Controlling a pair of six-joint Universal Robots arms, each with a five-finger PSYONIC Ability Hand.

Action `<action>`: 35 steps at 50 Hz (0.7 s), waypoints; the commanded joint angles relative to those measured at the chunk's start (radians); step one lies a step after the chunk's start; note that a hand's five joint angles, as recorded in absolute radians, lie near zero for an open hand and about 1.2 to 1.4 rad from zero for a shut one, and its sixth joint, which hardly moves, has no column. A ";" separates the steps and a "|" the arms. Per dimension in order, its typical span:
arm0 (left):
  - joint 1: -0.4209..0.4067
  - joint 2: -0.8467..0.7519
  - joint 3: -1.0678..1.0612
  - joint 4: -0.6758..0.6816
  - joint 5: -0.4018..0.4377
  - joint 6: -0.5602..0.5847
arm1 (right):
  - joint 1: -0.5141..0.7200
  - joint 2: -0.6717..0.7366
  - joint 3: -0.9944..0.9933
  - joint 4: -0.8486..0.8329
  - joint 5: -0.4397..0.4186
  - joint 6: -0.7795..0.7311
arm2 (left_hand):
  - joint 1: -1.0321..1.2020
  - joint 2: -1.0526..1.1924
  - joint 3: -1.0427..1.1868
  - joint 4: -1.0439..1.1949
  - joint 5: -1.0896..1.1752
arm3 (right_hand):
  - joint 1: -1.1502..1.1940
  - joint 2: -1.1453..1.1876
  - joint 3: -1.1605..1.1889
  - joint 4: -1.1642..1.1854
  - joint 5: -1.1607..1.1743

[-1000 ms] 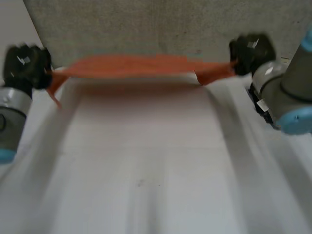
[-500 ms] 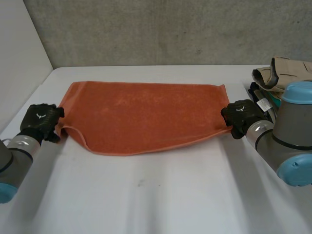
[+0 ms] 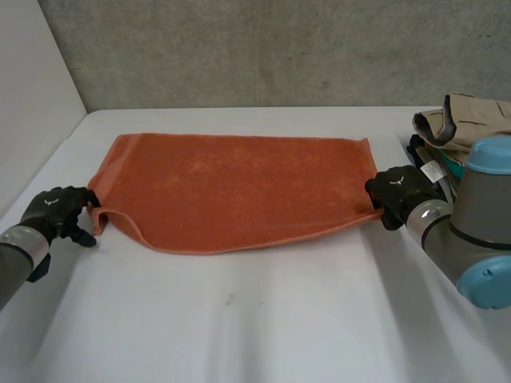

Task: Fold the laundry.

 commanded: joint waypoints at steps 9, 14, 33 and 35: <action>-0.115 -0.035 0.074 0.010 -0.017 -0.052 | 0.001 0.000 0.017 -0.006 0.002 0.000 | 0.060 0.054 0.050 0.063 0.069 | 0.269 0.214 0.203 0.197 0.208; -0.142 -0.087 0.140 0.011 -0.116 -0.050 | -0.001 0.000 0.024 -0.006 0.001 0.000 | 0.090 0.083 0.080 0.093 0.099 | 0.269 0.214 0.203 0.197 0.208; -0.133 -0.115 0.174 0.031 -0.189 -0.035 | -0.001 -0.003 0.027 -0.005 0.002 -0.008 | 0.292 0.286 0.283 0.295 0.301 | 0.269 0.214 0.203 0.197 0.208; -0.127 -0.092 0.156 0.042 -0.189 -0.033 | -0.001 -0.003 0.025 -0.004 0.002 -0.009 | 0.284 0.277 0.274 0.287 0.293 | 0.269 0.214 0.203 0.197 0.208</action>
